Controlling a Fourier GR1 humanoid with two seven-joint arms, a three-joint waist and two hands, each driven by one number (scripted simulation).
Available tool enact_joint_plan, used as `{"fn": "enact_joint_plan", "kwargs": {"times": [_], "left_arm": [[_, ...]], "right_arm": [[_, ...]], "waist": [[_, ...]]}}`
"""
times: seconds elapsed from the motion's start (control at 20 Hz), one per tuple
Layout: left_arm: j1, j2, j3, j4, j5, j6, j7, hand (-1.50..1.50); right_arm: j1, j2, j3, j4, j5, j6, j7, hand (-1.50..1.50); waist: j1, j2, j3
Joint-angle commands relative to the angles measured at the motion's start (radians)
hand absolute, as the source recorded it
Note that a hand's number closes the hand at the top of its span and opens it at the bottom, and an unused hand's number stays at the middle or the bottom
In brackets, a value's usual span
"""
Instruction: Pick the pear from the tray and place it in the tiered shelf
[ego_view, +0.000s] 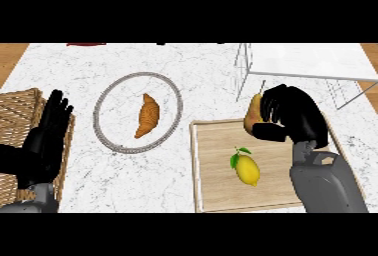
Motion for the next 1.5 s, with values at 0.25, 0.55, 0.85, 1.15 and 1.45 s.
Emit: {"fn": "enact_joint_plan", "kwargs": {"times": [0.25,0.55,0.85,1.15,1.45], "left_arm": [[-0.016,-0.005,-0.003,-0.009,-0.004,-0.017,0.007,0.0],[-0.02,-0.02,-0.002,0.027,-0.017,-0.045,-0.016,0.0],[-0.034,-0.025,0.031,0.059,-0.022,-0.052,-0.044,0.0],[-0.056,0.0,0.074,0.032,0.004,-0.083,-0.006,0.0],[0.043,-0.046,0.004,-0.06,-0.042,-0.069,0.01,0.0]], "right_arm": [[-0.094,-0.065,-0.133,-0.376,0.058,0.093,0.302,1.5],[-0.174,-0.128,-0.261,-0.323,0.009,0.133,0.293,1.5],[-0.177,-0.186,-0.358,-0.132,0.0,0.022,0.134,1.5],[-0.193,-0.154,-0.342,0.049,0.061,-0.175,0.022,1.5],[-0.299,-0.202,-0.416,0.367,0.033,-0.325,-0.161,1.5]], "waist": [[0.027,0.01,0.002],[0.038,0.014,0.002],[0.04,0.016,0.003],[0.045,0.016,0.003],[0.054,0.016,0.003]]}}
